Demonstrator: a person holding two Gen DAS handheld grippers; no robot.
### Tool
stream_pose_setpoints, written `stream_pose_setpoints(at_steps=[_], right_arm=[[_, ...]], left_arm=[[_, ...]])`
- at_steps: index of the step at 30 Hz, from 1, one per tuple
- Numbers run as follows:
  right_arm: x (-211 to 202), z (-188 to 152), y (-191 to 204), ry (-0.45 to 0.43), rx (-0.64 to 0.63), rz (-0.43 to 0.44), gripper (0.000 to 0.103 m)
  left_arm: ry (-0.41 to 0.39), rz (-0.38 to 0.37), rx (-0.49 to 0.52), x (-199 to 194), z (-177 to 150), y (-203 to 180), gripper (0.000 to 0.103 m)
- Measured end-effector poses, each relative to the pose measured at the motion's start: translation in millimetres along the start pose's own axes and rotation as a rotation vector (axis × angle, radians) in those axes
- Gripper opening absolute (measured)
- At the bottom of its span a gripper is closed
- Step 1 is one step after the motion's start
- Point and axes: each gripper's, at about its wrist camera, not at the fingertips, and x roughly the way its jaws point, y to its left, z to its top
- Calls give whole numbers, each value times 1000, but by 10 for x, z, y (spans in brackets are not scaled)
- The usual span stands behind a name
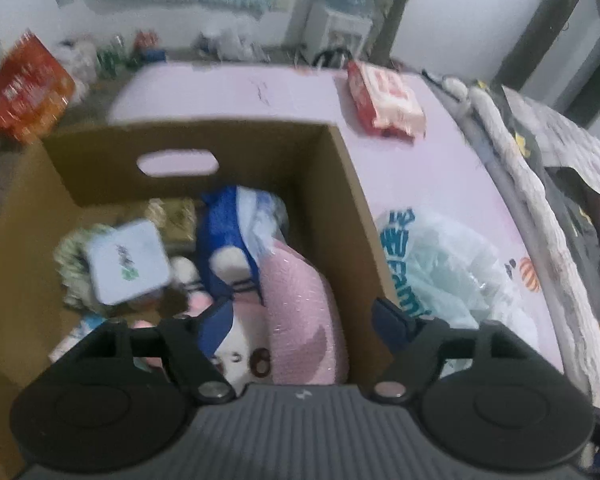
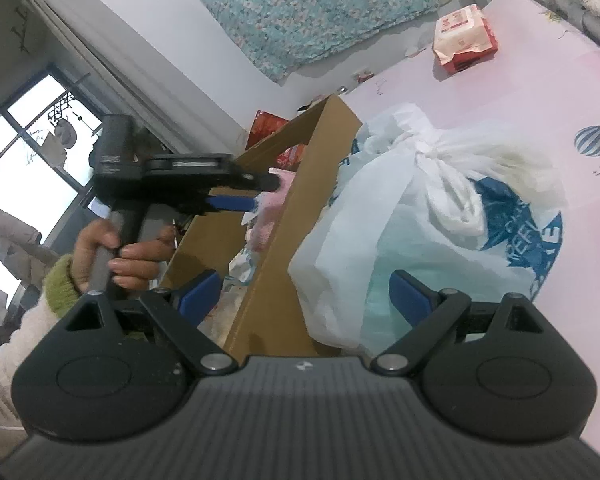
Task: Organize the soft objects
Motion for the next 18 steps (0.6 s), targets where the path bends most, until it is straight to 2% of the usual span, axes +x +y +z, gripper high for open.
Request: stream_pose_setpoints(at_steps=[4, 8, 10, 13, 18], right_arm=[[-19, 2, -11, -4, -9, -3, 94], [-51, 10, 87, -16, -67, -22, 98], [-73, 5, 165, -23, -101, -29, 100], [-100, -35, 288, -29, -142, -37, 102], [-94, -155, 514, -12, -197, -57, 102]], left_arm=[[-89, 5, -20, -461, -122, -22, 89], [-187, 2, -54, -1041, -430, -56, 102], [-230, 14, -65, -1270, -599, -63, 103], [-294, 72, -78, -1570, -926, -77, 103], [-372, 186, -119, -1791, -1454, -82, 103]])
